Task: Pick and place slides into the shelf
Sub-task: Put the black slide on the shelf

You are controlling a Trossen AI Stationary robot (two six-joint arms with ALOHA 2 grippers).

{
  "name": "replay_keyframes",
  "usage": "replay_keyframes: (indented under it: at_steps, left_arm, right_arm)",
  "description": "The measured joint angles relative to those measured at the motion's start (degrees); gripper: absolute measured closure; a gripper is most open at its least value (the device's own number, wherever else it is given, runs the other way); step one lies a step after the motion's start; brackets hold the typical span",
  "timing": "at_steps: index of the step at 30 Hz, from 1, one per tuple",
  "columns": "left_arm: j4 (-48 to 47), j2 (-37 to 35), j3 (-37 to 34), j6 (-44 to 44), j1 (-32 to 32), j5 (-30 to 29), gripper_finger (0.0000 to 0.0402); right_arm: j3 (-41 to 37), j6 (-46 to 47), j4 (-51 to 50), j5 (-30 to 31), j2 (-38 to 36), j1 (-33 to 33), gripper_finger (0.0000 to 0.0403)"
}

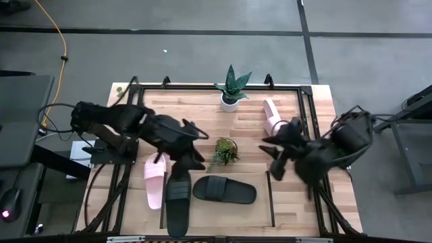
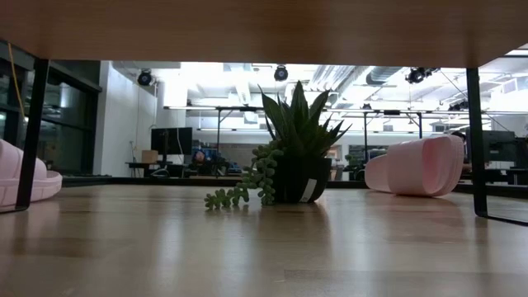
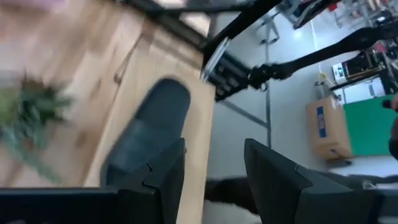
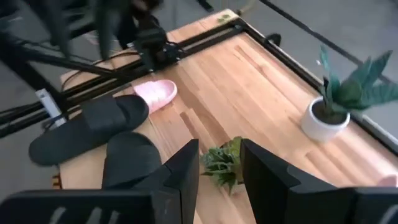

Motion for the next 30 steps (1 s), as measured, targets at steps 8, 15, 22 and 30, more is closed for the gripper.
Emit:
replay_keyframes:
  at_steps: [8, 15, 22, 30]
  left_arm:
    - [3.0, 0.0, -9.3, -12.6, 1.6, 1.4, 0.0247]
    - [9.2, 0.1, -13.8, -20.2, 1.5, 0.6, 0.0247]
    - [13.1, 0.0, -18.4, -27.1, 1.5, 0.2, 0.0247]
    - [16.8, 0.0, -24.1, -33.9, 0.8, 1.7, 0.0247]
  right_arm:
    - [-5.5, -7.7, 0.1, 1.8, -9.9, 3.9, 0.0295]
    - [-20.8, -2.7, 0.0, 1.6, -20.4, 5.6, 0.0295]
    - [-34.4, 3.0, 4.4, 1.6, -27.2, 8.2, 0.0295]
    - [-43.8, 2.9, 13.4, 1.6, -30.6, 8.7, 0.0295]
